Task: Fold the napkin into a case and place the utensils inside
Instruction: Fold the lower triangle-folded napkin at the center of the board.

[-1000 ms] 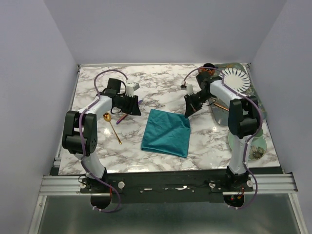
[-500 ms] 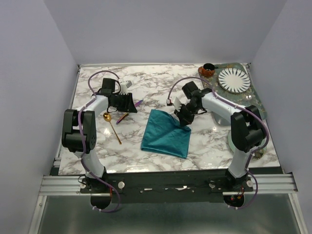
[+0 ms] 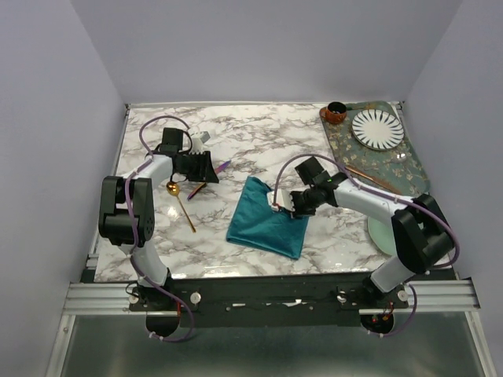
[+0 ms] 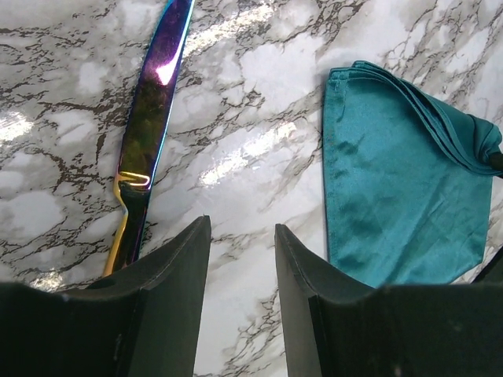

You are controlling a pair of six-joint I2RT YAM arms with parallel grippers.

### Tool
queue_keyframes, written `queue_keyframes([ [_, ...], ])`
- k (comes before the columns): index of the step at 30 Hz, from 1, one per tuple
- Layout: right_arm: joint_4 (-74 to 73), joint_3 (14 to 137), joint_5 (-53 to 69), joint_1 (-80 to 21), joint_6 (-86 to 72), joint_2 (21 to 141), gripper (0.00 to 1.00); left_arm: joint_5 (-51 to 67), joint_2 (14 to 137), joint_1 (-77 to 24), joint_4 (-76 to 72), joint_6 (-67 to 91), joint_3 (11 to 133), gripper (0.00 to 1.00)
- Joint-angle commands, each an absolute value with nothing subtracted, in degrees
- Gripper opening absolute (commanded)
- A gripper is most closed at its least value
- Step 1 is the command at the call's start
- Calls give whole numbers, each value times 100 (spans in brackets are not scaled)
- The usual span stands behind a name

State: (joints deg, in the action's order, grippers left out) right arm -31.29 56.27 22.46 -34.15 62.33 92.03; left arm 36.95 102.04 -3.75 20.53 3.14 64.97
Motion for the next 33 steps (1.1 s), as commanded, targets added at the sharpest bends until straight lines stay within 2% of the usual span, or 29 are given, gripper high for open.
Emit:
queue_keyframes([
  [1, -2383, 4828, 2267, -3480, 7794, 8597, 1, 4060, 10002, -343, 1925, -208, 6504, 49],
  [8, -1908, 3851, 2478, -3480, 9113, 7937, 1, 4219, 10151, -562, 2364, -1430, 7153, 52],
  [18, -1705, 3507, 2672, -3472, 10237, 7638, 1, 3929, 10766, -1502, 3418, -3188, 8410, 55],
  [33, -2355, 2831, 2760, -3489, 11513, 7040, 1, 3753, 11328, -2417, 3980, -4525, 9228, 44],
])
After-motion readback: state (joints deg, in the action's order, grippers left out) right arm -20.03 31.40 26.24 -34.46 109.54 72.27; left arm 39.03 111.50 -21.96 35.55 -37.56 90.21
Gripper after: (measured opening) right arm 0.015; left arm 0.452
